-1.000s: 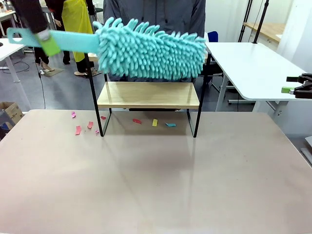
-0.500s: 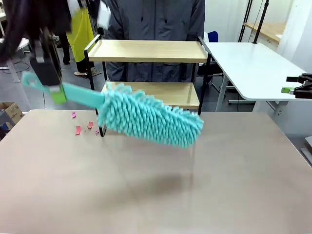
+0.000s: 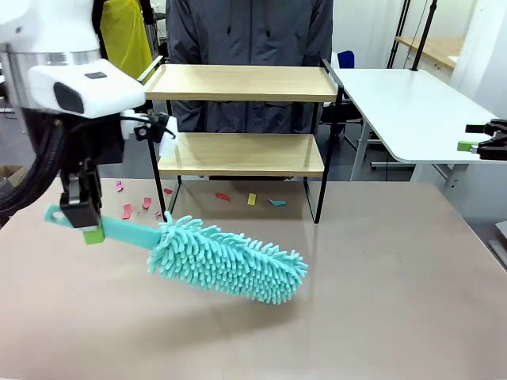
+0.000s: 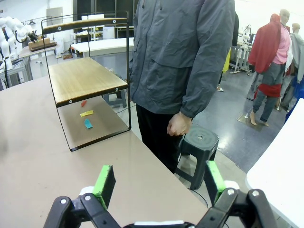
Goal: Clean the shelf.
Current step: Clean the specific section of the Shelf indicated by the human with the Duster.
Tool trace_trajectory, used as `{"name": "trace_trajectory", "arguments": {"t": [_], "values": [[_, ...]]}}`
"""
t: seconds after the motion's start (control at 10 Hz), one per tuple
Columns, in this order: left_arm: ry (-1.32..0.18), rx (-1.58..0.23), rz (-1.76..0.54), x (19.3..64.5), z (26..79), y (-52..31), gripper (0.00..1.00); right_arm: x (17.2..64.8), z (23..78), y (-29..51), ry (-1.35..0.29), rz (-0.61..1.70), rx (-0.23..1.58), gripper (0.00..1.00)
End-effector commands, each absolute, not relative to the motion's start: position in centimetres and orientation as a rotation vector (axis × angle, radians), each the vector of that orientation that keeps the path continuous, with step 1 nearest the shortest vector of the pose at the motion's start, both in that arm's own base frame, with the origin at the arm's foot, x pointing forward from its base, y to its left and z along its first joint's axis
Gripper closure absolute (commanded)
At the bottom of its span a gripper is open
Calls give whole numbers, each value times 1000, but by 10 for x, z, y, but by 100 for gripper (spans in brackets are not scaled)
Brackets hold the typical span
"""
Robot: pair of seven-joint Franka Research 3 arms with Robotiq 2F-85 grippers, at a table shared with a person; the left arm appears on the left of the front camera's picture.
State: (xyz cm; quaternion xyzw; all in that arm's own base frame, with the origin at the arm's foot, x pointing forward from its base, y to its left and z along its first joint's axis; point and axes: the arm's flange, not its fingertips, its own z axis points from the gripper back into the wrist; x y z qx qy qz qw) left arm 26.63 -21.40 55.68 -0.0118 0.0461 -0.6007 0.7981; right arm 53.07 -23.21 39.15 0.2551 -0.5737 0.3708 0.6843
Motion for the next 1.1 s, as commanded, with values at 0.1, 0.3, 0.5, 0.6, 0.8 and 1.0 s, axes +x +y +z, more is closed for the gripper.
{"name": "trace_trajectory", "arguments": {"t": [0.1,0.3,0.5,0.6,0.8,1.0], "values": [[99,-25,-1289,266,557,-214,87,532,397,-230,-1267,822,555,0],[99,-25,-1289,266,557,-214,87,532,397,-230,-1267,822,555,0],[99,-25,-1289,266,557,-214,87,532,397,-230,-1267,822,555,0],[99,-25,-1289,266,557,-214,87,532,397,-230,-1267,822,555,0],[99,-25,-1289,266,557,-214,87,532,397,-230,-1267,822,555,0],[99,-25,-1289,266,557,-214,87,532,397,-230,-1267,822,555,0]]}}
